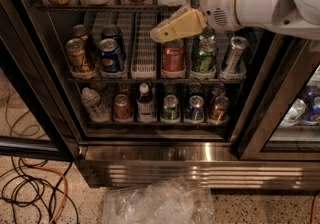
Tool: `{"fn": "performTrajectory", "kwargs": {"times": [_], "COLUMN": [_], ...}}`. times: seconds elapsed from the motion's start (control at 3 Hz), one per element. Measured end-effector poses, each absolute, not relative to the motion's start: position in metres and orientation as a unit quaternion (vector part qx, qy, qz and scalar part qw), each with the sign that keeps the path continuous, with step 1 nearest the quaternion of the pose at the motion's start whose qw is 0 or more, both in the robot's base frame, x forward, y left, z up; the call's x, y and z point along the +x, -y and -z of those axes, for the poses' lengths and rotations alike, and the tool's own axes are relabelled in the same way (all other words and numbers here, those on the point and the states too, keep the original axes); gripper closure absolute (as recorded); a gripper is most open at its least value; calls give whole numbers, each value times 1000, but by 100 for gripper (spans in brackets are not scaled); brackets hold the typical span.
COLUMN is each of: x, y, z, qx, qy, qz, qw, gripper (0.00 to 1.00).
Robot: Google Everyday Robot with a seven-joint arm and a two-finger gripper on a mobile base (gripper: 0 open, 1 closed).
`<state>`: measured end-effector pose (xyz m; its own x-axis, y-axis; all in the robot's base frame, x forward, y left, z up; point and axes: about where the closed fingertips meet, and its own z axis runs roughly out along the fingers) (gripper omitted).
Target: Pick water bottle from top shelf of fridge
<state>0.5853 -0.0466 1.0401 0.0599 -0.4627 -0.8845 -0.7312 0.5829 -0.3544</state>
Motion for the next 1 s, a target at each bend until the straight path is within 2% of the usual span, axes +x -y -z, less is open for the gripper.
{"fn": "performTrajectory", "kwargs": {"times": [0.67,1.0], "x": [639,639], "y": [-18,-16], "z": [-1027,-1029], "qx": [-419,-419], "qy": [-653,-653], "qz": [-147,-147], "qw": [614,614], "gripper": [1,1]}}
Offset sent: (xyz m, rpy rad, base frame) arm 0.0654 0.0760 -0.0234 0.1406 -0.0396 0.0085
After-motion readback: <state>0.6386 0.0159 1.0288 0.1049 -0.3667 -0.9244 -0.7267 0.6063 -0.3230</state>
